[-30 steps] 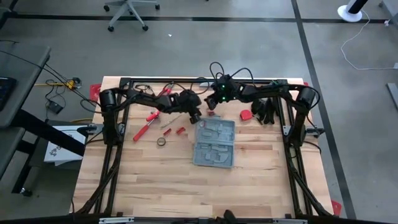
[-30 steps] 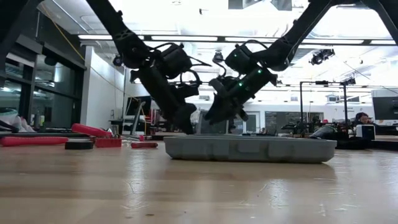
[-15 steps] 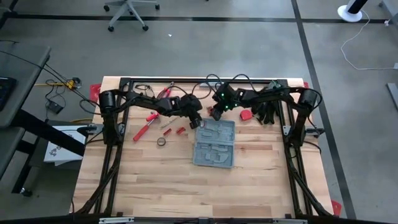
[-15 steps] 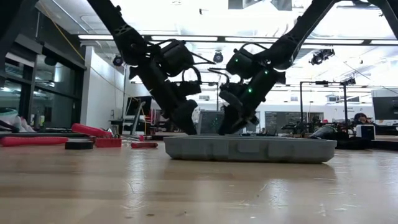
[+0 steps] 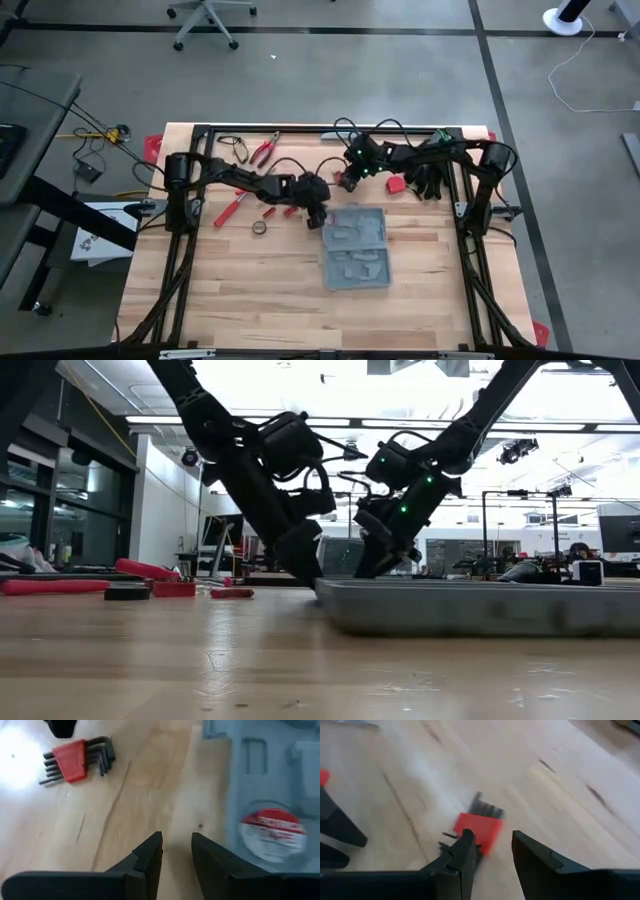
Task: Prefit tool cases
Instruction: Remove the orange hex key set from the gray tool case
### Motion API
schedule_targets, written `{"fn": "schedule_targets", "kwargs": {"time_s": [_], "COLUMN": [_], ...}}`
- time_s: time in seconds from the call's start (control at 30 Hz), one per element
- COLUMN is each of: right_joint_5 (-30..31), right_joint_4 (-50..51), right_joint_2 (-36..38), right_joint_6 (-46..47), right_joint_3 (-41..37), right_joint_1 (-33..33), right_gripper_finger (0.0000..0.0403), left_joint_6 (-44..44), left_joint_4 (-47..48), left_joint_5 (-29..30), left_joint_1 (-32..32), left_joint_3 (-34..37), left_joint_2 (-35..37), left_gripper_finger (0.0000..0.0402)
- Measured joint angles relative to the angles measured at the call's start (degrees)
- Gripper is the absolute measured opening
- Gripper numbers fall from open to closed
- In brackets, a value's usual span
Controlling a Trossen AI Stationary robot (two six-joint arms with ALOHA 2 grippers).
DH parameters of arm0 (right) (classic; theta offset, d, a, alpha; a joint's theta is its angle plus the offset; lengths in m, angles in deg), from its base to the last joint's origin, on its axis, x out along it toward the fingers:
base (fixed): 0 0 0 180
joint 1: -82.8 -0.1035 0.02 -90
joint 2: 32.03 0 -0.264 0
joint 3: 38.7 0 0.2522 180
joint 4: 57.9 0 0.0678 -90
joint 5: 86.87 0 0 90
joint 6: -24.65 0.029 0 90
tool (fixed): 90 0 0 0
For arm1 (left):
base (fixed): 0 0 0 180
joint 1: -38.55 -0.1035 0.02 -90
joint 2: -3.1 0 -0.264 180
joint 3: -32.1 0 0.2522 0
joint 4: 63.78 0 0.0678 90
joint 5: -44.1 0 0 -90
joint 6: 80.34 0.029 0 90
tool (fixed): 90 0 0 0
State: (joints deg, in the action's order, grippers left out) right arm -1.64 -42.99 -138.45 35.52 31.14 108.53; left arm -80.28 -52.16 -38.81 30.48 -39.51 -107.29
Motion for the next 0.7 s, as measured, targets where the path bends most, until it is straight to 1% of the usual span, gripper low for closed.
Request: {"fn": "schedule_targets", "kwargs": {"time_s": [0.13,0.23,0.33,0.5,0.57,0.7], "right_joint_5": [-0.47,-1.25,-1.30,-2.36,-2.76,-3.00], "right_joint_4": [-2.05,-2.87,-3.81,-5.01,-5.13,-4.44], "right_joint_2": [-0.92,-2.28,-3.66,-4.81,-4.86,-4.10], "right_joint_6": [0.03,0.70,0.91,1.07,1.07,1.07], "right_joint_3": [0.00,0.00,0.16,0.28,0.25,0.10], "right_joint_1": [-1.43,-2.14,-2.35,-2.27,-2.29,-2.35], "right_gripper_finger": [0.0117,0.0107,0.0080,0.0022,0.0006,0.0011], "left_joint_6": [0.95,0.85,0.63,0.61,0.61,1.02], "left_joint_4": [-0.50,-0.68,-0.73,-0.66,-0.73,-0.70], "left_joint_5": [1.24,1.40,1.40,1.38,1.40,1.41], "left_joint_1": [0.37,0.10,-0.14,-0.16,-0.16,-0.16], "left_joint_3": [0.00,0.00,0.00,0.00,0.00,0.00], "left_joint_2": [0.02,0.02,0.02,0.02,0.02,0.02], "left_gripper_finger": [0.0099,0.0099,0.0099,0.0099,0.0099,0.0099]}}
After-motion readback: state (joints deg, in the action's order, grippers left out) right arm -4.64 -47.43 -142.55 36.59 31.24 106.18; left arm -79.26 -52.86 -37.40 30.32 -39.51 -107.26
